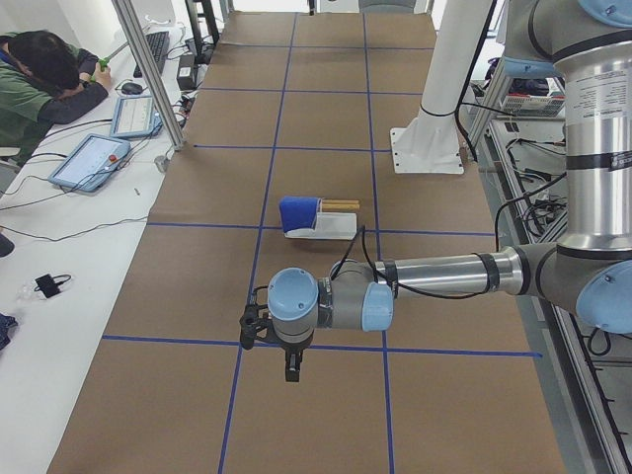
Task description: Hang towel on rack
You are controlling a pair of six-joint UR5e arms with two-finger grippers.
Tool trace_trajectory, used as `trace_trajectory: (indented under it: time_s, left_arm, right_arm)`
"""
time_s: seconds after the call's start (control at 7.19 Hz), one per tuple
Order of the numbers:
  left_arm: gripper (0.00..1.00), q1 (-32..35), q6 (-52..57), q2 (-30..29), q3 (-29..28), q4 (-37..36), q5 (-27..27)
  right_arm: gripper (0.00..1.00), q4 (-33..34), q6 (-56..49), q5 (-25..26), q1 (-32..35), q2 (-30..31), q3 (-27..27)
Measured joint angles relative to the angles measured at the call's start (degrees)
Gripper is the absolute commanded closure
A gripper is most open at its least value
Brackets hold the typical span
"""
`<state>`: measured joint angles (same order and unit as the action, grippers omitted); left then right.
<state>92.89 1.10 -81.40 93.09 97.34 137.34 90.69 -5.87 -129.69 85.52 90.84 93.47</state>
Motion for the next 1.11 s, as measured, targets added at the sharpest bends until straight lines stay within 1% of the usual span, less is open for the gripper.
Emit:
trace_trajectory:
  time_s: [0.28,0.7,1.11]
  left_arm:
    - [0.01,0.1,0.1,1.4,2.9,-0.9,0.2]
    - [0.01,-0.5,0.7,1.6,5.4,-3.7,0.0]
    - [0.01,-0.5,0.8,2.4,6.5,-3.6,0.0]
  right_arm:
    - [0.00,-0.2,0.0,-0.5,0.0,0.0,0.0]
    - [0.00,-0.2,0.0,-0.7,0.0,0.0,0.0]
    - [0.00,-0.3,0.0,-0.7,0.0,0.0,0.0]
